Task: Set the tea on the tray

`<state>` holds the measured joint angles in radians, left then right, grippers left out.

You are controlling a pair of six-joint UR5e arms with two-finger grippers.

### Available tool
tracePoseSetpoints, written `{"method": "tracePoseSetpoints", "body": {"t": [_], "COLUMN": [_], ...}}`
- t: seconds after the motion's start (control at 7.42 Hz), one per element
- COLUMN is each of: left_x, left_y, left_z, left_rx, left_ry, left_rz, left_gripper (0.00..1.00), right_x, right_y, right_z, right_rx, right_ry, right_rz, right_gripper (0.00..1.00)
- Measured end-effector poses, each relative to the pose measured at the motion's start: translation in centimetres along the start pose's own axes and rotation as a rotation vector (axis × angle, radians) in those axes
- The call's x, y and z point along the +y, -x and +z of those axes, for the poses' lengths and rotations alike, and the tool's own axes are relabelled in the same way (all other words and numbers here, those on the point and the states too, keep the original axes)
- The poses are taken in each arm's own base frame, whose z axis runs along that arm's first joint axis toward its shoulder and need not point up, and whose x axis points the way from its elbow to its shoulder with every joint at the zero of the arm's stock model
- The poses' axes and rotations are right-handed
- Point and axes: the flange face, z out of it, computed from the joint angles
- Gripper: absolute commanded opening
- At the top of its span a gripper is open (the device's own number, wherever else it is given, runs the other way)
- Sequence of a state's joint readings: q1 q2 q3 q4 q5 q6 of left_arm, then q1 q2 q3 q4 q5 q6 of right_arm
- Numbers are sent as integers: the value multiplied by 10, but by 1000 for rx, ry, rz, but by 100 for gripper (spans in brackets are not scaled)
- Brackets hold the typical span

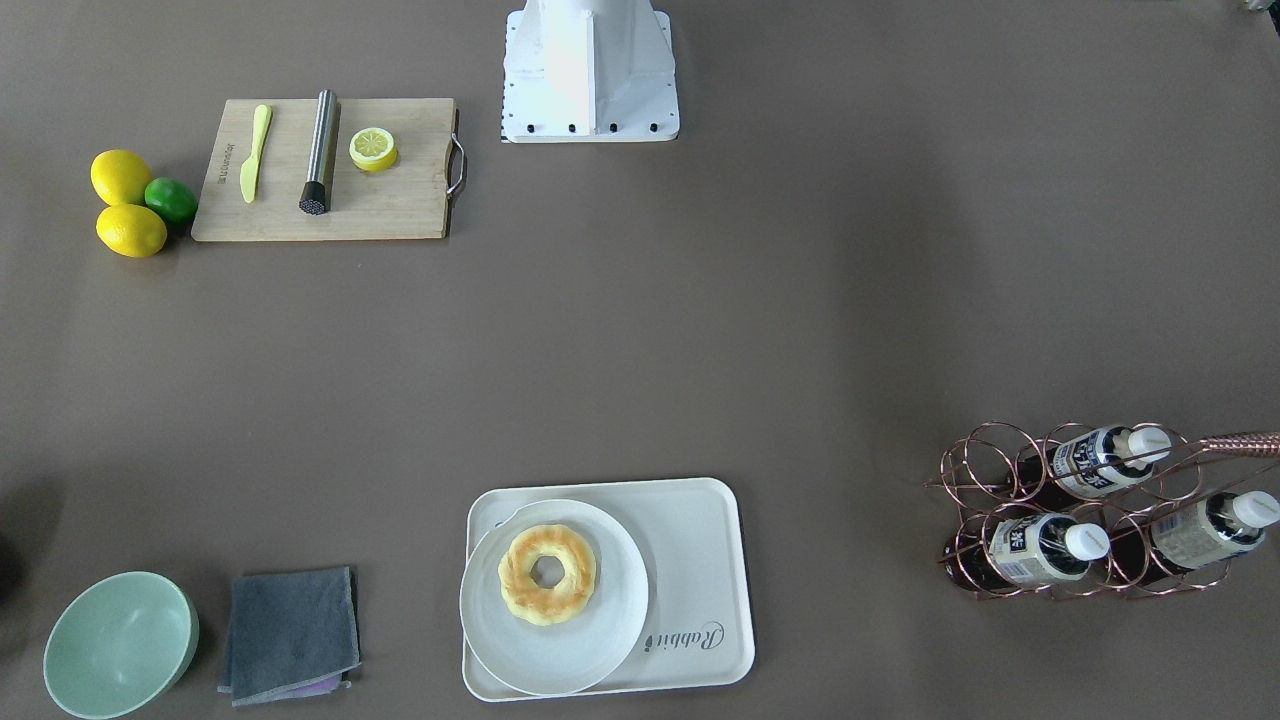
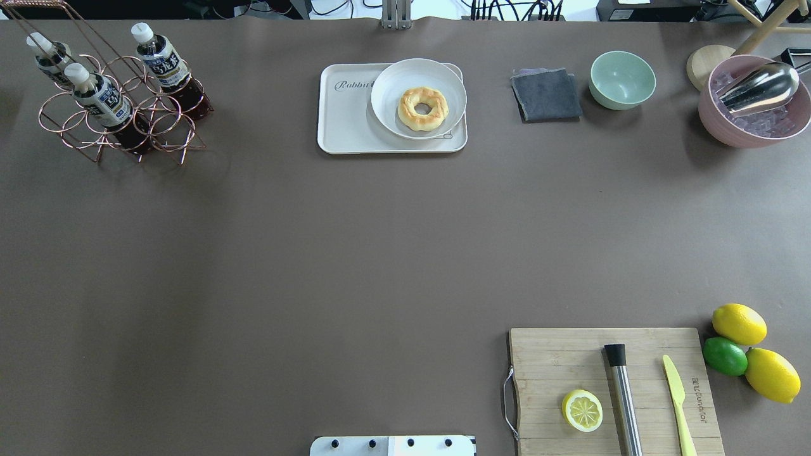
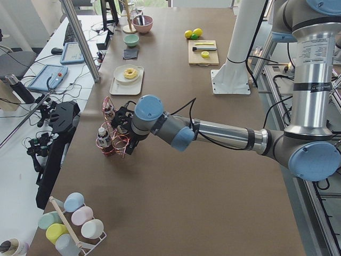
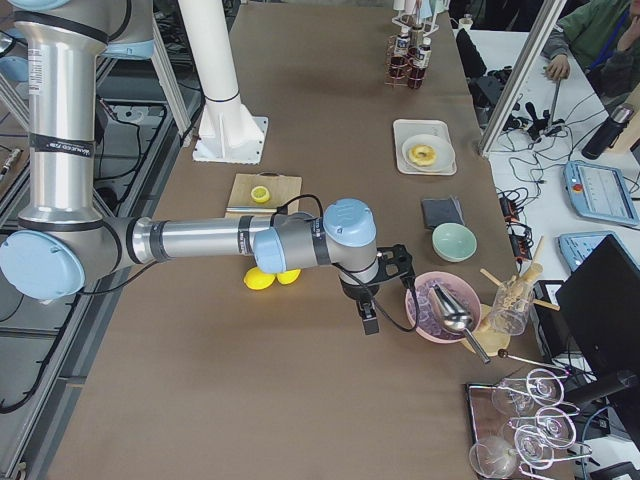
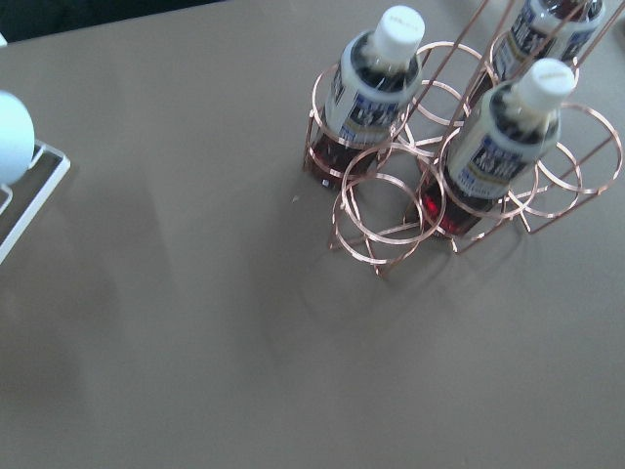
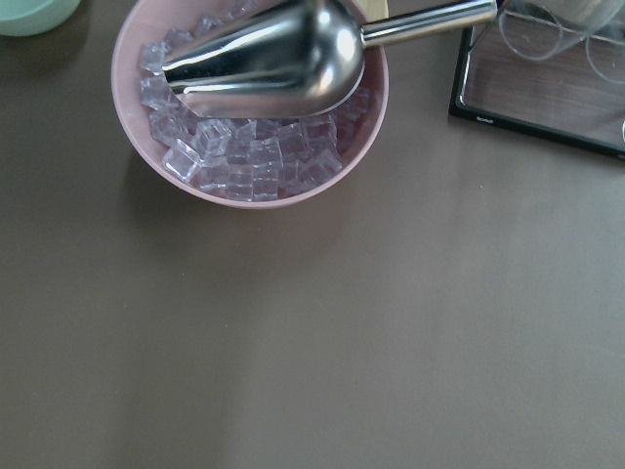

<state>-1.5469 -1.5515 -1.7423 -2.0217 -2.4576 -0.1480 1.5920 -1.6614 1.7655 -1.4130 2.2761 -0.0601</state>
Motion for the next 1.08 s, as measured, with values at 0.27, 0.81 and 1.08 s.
{"method": "tracePoseSetpoints", "body": {"t": [0.27, 0.81, 1.08], "left_x": [-37, -58, -60], "left_y": [-59, -127, -151], "left_z": [49, 96, 114], "left_rx": [-73, -100, -102], "left_ry": [-88, -210, -270], "left_rz": [-42, -92, -142], "left_gripper": [99, 98, 92], "right_x": [-25, -68, -78], "right_y": [26, 96, 117], "right_z": [6, 14, 17], "right_rx": [-12, -91, -124], "right_ry": [-24, -45, -58], "right_rz": [-84, -230, -282], "right_gripper": [100, 100, 100]}}
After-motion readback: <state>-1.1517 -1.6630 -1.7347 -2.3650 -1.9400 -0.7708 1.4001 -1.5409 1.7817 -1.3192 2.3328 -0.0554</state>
